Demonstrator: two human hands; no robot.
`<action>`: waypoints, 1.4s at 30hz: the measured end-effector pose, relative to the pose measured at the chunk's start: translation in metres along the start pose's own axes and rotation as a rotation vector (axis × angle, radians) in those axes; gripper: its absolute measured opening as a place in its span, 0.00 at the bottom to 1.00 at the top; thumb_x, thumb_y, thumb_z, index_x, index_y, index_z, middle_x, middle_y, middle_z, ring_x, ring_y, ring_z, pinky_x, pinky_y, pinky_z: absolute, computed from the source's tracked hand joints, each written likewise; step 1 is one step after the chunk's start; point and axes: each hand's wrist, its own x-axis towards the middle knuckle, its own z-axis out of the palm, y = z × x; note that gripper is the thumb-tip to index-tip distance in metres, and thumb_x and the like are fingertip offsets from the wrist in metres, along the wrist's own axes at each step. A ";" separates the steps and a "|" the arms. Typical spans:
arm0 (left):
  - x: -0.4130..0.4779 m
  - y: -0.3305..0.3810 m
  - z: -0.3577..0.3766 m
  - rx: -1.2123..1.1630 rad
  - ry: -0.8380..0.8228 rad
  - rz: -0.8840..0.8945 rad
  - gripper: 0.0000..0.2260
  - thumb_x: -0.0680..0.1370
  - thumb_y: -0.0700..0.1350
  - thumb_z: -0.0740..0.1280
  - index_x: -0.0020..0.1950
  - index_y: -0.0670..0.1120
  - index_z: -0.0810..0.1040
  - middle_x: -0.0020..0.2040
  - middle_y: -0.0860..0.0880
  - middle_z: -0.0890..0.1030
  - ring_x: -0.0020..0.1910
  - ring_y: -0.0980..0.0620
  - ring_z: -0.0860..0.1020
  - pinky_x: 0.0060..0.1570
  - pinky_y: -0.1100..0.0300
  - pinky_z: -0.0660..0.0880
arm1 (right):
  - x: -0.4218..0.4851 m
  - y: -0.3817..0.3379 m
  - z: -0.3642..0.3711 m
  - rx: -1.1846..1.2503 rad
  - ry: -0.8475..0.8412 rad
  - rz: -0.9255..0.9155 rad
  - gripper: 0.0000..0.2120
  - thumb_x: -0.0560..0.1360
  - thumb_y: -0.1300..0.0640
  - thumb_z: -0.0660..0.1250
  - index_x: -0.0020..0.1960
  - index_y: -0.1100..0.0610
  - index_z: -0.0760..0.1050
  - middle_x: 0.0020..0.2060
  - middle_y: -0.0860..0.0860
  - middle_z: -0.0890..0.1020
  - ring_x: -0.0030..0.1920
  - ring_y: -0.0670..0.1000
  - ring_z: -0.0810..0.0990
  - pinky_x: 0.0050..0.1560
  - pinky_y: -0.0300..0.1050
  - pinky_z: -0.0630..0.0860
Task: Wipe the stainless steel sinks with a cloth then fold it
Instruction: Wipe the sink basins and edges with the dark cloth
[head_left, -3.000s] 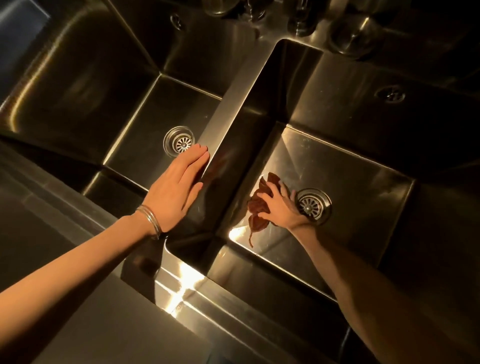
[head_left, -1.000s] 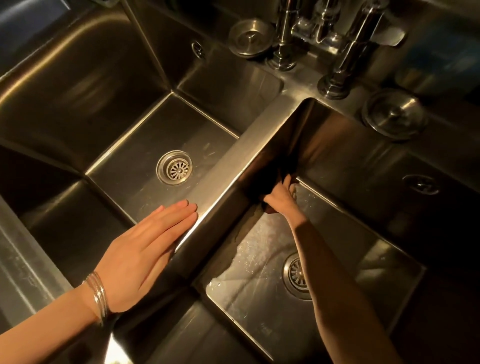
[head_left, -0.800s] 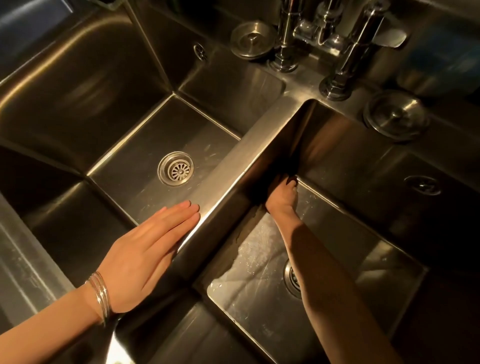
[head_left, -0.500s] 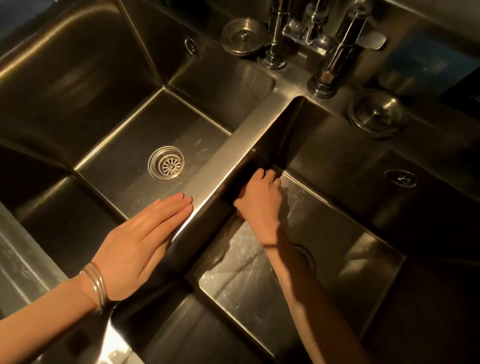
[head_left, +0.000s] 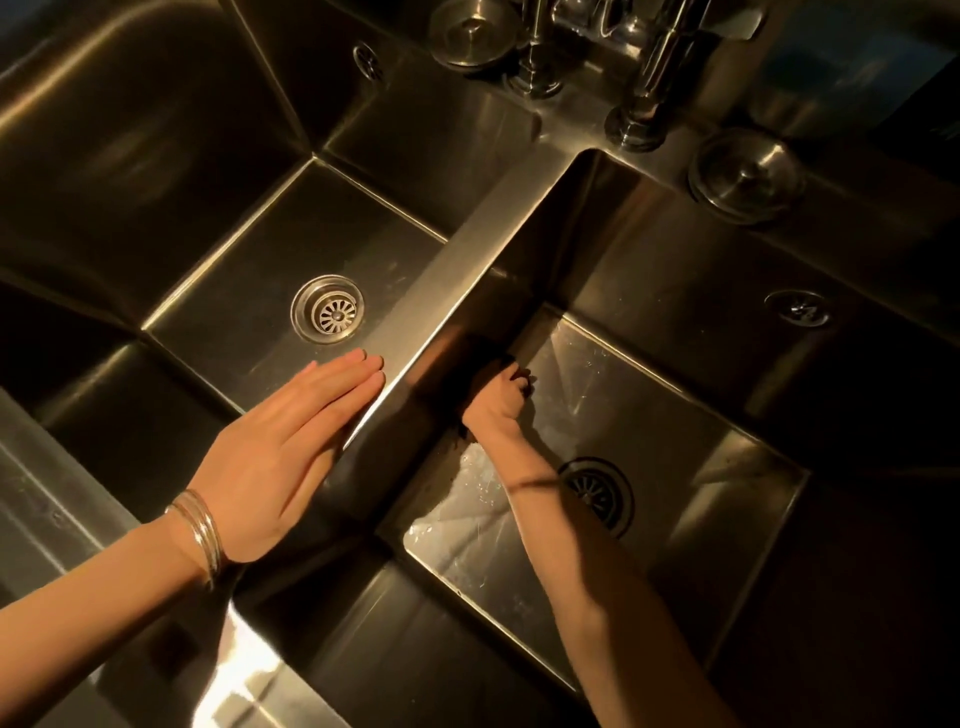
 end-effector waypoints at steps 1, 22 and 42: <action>0.000 0.001 -0.002 -0.006 0.000 0.003 0.22 0.81 0.49 0.47 0.73 0.43 0.63 0.74 0.49 0.63 0.73 0.51 0.60 0.73 0.54 0.54 | -0.019 -0.004 -0.015 0.023 -0.032 -0.048 0.39 0.75 0.56 0.67 0.75 0.67 0.46 0.73 0.63 0.56 0.70 0.60 0.63 0.61 0.48 0.72; -0.002 0.002 -0.003 0.009 0.044 -0.057 0.24 0.75 0.43 0.52 0.72 0.42 0.64 0.72 0.46 0.64 0.72 0.49 0.61 0.73 0.57 0.54 | -0.085 -0.007 0.031 -0.021 -0.184 -0.275 0.37 0.79 0.52 0.62 0.75 0.69 0.45 0.75 0.65 0.48 0.72 0.62 0.60 0.65 0.48 0.68; -0.112 0.046 0.001 0.206 -0.016 -0.542 0.27 0.80 0.54 0.48 0.74 0.40 0.57 0.75 0.44 0.59 0.74 0.46 0.56 0.73 0.47 0.49 | -0.124 -0.002 0.079 -0.298 -0.361 -0.591 0.27 0.80 0.49 0.56 0.71 0.68 0.60 0.70 0.69 0.61 0.69 0.66 0.63 0.67 0.53 0.65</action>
